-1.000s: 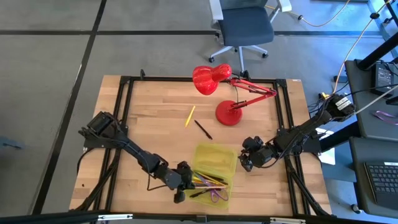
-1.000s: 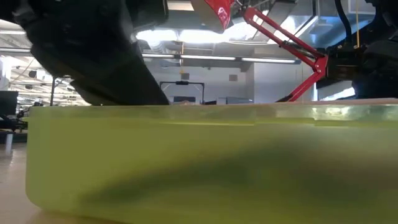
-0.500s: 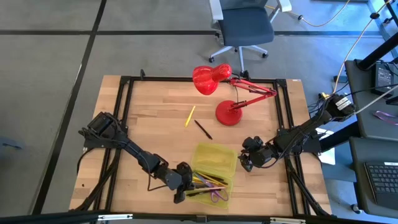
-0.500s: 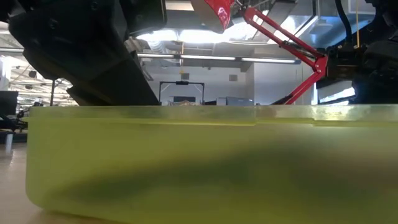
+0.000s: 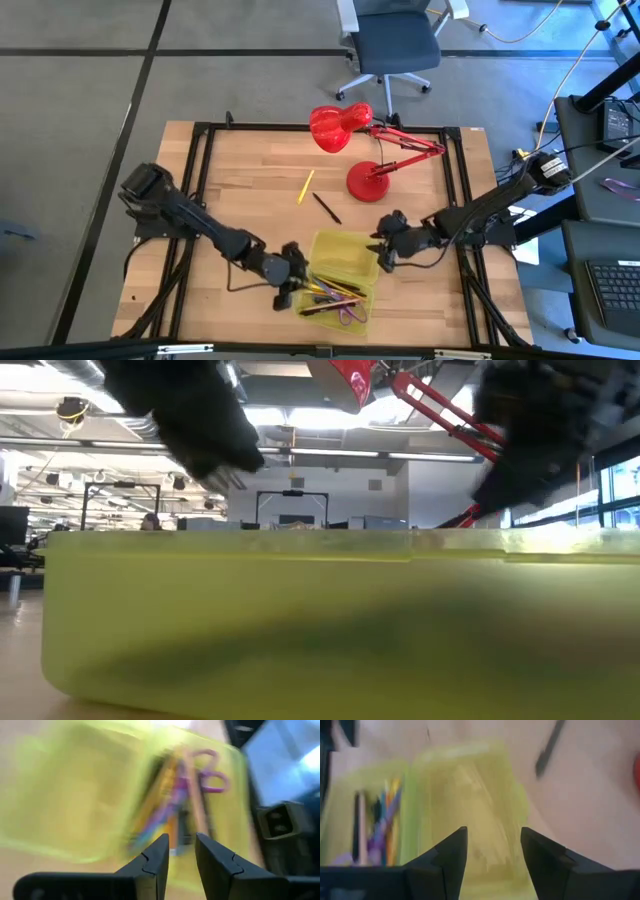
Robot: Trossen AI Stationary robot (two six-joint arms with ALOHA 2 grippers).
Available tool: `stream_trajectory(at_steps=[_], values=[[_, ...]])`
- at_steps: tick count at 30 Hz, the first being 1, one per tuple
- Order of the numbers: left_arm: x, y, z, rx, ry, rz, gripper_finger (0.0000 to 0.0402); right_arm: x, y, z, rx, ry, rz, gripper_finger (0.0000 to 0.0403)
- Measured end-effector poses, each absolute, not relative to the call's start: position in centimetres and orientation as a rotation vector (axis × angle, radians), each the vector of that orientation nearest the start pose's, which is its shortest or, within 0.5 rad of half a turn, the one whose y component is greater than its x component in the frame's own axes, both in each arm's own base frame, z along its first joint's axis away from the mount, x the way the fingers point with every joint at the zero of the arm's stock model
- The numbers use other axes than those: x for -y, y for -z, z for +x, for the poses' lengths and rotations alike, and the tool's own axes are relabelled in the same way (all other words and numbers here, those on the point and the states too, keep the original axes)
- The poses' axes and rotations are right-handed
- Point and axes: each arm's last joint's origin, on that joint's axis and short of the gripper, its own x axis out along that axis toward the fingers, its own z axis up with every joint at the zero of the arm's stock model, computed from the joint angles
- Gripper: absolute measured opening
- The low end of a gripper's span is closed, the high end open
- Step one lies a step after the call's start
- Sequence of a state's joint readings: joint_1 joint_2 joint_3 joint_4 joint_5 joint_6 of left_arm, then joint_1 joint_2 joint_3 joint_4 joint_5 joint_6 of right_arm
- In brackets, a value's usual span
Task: Pick & place school supplies into a supply box
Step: Put the black pen into the yellow supply box
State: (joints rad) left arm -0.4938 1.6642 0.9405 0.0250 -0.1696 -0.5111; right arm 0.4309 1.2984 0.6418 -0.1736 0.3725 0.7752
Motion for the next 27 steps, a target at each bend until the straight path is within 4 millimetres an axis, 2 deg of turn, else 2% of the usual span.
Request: stream_trajectory(at_steps=[3,7,12,16,20,27], values=[[14.0,-20.7,29.1,-0.683,0.047,-0.185,0.0088,-8.2,-20.2,24.0,-0.683,0.248,0.377,0.0188],[11.3,-21.4,27.3,-0.628,0.038,-0.16,0.0087,-6.4,-20.9,25.7,-0.668,0.265,0.304,0.0188],[6.8,-20.1,25.0,-0.586,-0.045,-0.193,0.0089,-4.5,-20.3,27.9,-0.673,0.269,0.244,0.0188],[4.4,-18.9,23.9,-0.493,-0.135,-0.235,0.009,-3.0,-19.3,29.0,-0.696,0.295,0.265,0.0188],[3.4,-17.9,23.5,-0.432,-0.179,-0.244,0.0087,-2.1,-18.3,30.1,-0.733,0.304,0.277,0.0188],[3.3,-18.0,23.6,-0.376,-0.175,-0.257,0.009,-1.1,-16.6,32.9,-0.787,0.36,0.32,0.0188]])
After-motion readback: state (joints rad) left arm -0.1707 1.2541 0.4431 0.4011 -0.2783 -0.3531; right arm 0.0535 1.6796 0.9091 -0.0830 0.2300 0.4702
